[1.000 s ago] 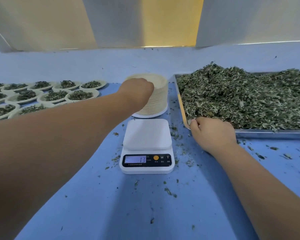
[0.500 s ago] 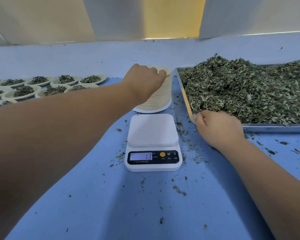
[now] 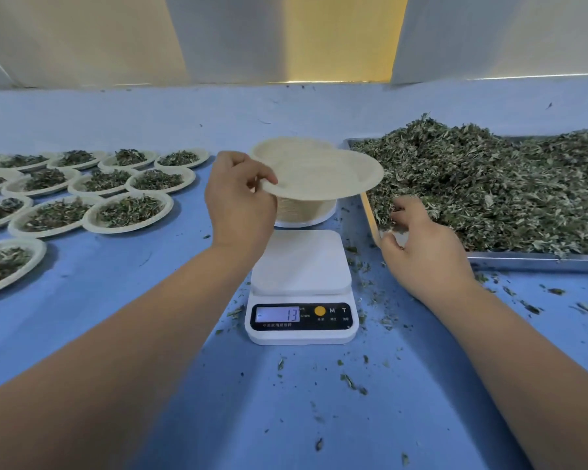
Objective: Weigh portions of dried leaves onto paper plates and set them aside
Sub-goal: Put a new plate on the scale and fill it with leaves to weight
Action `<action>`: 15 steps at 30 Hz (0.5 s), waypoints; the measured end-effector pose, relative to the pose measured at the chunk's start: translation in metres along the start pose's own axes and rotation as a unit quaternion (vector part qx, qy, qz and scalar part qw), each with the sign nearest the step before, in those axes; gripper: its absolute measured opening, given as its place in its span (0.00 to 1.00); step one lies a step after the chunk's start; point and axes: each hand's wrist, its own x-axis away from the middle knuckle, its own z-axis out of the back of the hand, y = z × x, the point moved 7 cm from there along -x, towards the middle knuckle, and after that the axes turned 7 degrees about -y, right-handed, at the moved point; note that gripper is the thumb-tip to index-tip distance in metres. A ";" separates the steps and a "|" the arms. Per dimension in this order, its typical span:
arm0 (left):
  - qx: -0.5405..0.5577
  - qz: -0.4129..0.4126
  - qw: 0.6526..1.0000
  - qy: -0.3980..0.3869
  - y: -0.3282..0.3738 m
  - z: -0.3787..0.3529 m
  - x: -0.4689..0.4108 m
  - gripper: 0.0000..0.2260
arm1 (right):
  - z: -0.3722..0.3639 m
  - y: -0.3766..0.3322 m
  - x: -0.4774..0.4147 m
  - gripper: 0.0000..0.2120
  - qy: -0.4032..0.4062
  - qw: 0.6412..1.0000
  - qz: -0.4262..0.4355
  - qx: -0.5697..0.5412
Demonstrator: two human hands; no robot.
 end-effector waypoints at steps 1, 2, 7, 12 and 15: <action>0.018 0.007 1.000 -0.004 -0.002 0.005 0.006 0.18 | 0.001 -0.005 0.002 0.28 0.009 0.999 0.011 -0.036; 0.034 0.009 0.999 -0.015 -0.004 0.010 0.012 0.18 | 0.002 -0.010 0.004 0.31 0.014 0.998 0.020 -0.066; 0.040 0.037 0.996 -0.076 -0.024 0.029 0.039 0.21 | -0.002 -0.043 0.010 0.26 0.020 0.991 0.095 -0.089; 0.087 0.110 0.985 -0.102 -0.055 0.034 0.051 0.19 | -0.013 -0.049 0.014 0.17 0.037 0.989 0.122 -0.080; 0.120 0.160 0.973 -0.116 -0.070 0.034 0.052 0.19 | -0.018 -0.050 0.015 0.17 0.034 0.987 0.139 -0.069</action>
